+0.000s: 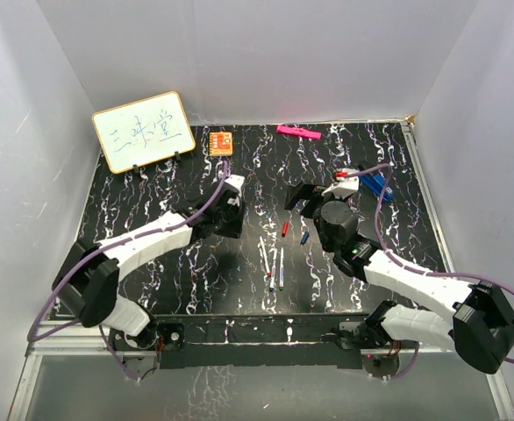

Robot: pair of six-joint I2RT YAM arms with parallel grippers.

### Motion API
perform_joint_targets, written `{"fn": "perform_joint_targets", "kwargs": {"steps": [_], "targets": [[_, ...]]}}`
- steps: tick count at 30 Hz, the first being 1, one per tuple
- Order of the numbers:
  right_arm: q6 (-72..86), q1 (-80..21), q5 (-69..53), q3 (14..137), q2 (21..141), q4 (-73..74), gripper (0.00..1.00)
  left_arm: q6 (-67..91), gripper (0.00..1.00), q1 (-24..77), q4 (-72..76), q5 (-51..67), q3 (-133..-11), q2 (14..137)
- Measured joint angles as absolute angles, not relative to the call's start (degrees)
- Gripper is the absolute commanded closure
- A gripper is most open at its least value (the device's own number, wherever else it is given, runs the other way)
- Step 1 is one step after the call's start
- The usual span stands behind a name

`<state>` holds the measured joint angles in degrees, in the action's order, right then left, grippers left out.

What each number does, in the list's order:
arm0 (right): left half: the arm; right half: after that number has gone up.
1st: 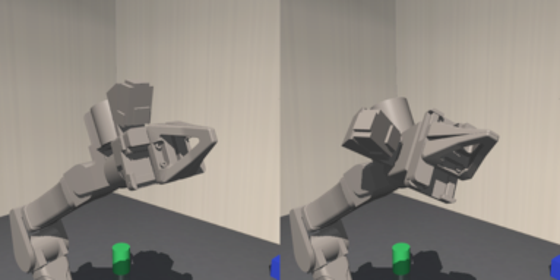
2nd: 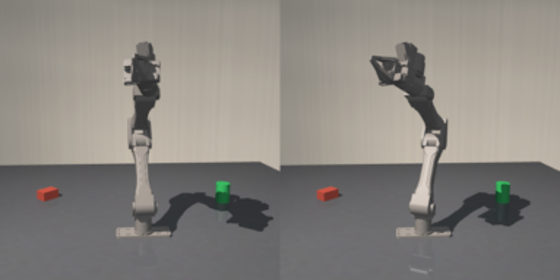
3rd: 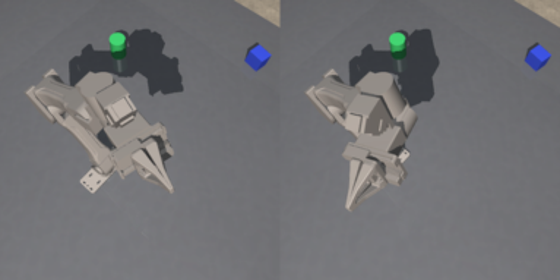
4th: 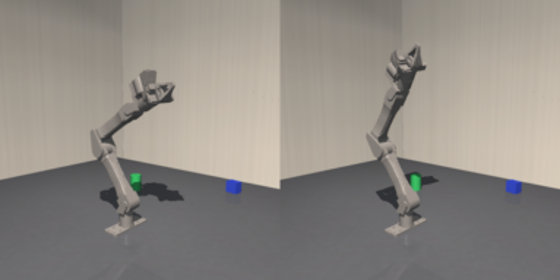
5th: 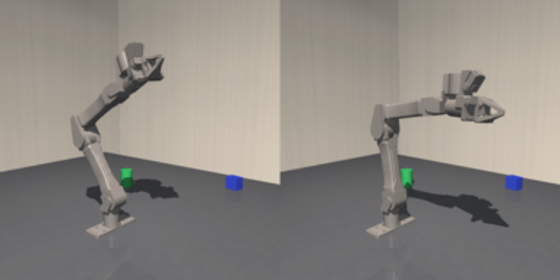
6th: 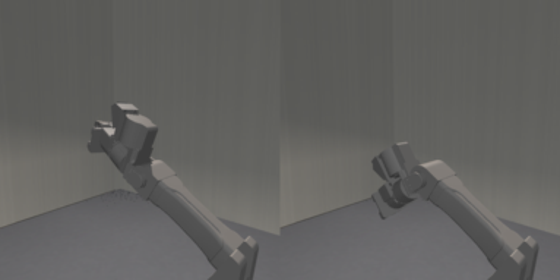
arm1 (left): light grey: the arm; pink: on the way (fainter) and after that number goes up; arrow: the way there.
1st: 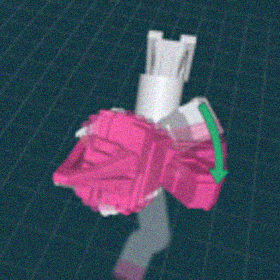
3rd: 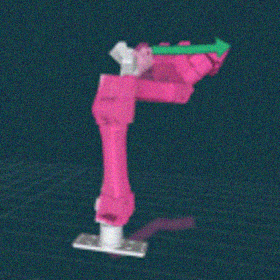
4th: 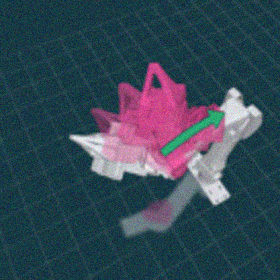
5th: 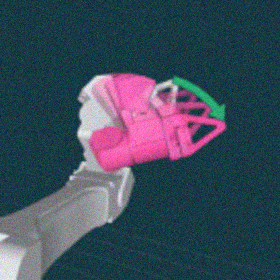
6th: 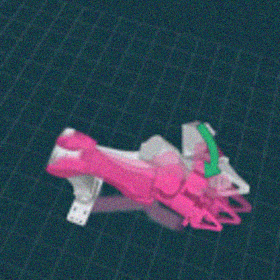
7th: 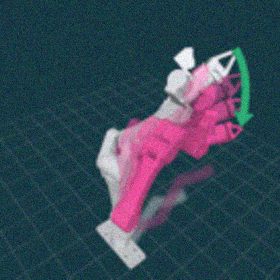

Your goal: Insert the pens into the pen caps

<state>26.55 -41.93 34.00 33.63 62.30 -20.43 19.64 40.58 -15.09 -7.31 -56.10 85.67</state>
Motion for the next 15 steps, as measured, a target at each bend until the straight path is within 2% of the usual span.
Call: {"fn": "perform_joint_targets", "kwargs": {"steps": [7, 15], "targets": [[29.8, -41.9, 35.1, 33.6, 62.1, -18.3, 0.02, 23.5, 0.62, 41.1, -15.0, -6.8, -53.2, 80.2], [31.4, -41.9, 35.0, 33.6, 63.0, -17.2, 0.02, 25.9, 0.62, 43.3, -11.7, -5.5, -53.0, 85.3]]}}
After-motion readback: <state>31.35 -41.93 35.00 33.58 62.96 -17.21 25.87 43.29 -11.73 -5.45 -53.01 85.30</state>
